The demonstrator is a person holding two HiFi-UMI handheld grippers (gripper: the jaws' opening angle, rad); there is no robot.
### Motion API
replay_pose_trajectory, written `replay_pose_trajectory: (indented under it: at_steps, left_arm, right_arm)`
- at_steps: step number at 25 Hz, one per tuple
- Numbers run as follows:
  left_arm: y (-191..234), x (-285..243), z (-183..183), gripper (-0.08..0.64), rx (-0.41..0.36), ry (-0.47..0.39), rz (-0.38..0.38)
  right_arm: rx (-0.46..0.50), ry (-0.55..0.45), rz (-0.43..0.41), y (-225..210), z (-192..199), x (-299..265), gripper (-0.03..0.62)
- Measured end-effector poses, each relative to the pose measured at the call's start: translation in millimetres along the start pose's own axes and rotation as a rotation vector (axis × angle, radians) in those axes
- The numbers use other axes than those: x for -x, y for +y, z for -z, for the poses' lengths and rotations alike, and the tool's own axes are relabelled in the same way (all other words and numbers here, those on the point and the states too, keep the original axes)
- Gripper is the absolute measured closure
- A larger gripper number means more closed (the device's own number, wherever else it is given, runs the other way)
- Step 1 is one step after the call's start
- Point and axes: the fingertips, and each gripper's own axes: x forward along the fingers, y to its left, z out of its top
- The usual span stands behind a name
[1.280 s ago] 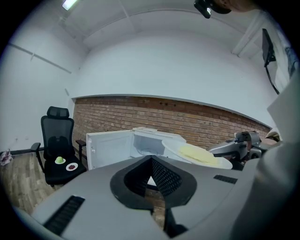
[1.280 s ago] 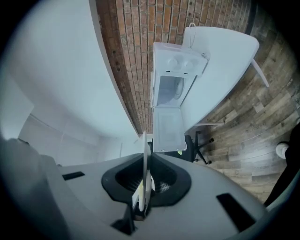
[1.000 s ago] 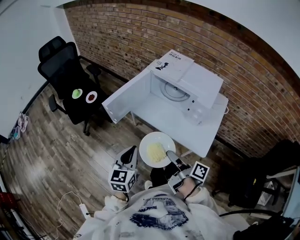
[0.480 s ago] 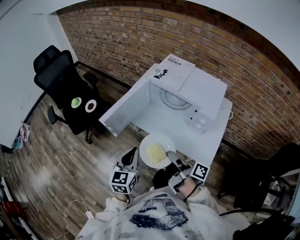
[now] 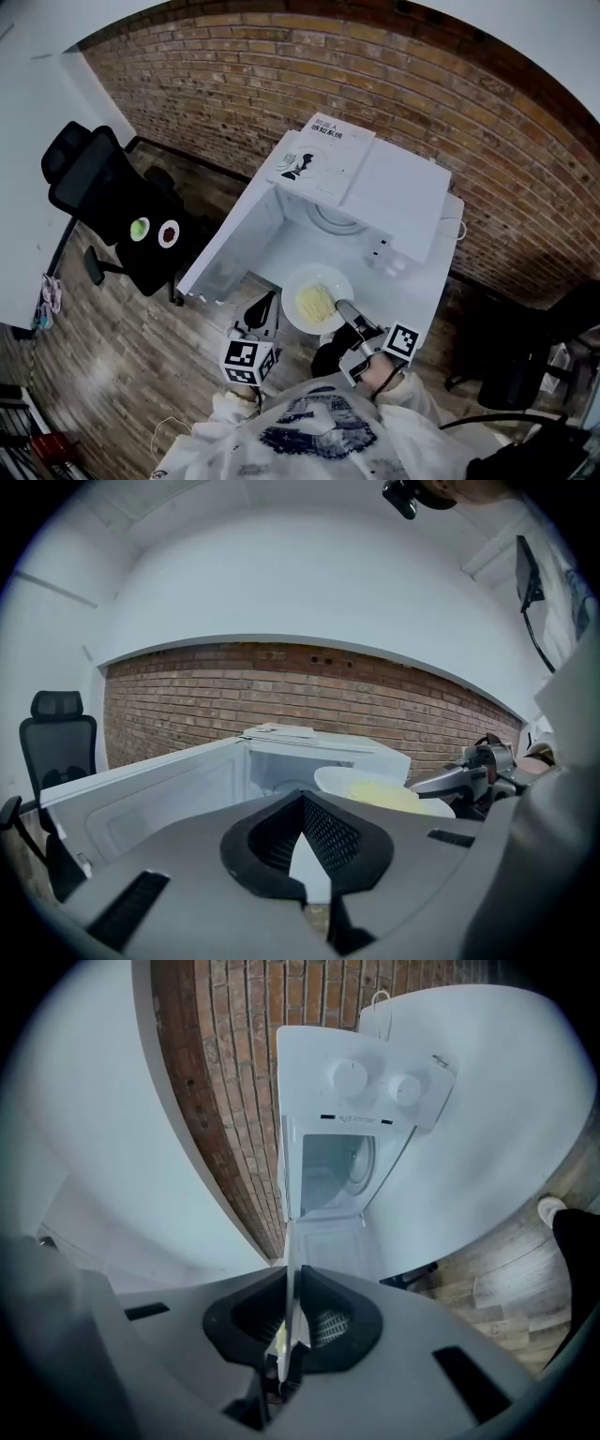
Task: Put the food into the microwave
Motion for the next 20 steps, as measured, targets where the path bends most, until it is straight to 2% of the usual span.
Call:
replay_pose_trajectory:
  at_steps: [9, 15, 20]
  left_arm:
    - [1.3, -81.8, -15.8, 0.552, -0.019, 0.038, 0.04]
    - [8.2, -112.6, -30.9, 0.552, -0.042, 0.038, 0.025]
    - [6.1, -129.3, -33.8, 0.552, -0.06, 0.056, 0.068]
  right_arm:
    - [-0.026, -0.035, 0.016, -10.6, -61.6, -28.1, 0.557]
    - [-0.041, -0.033, 0.028, -15.7, -84.0, -41.4, 0.557]
    - [-0.063, -0.064, 0.032, -19.9, -90.9, -47.3, 0.557]
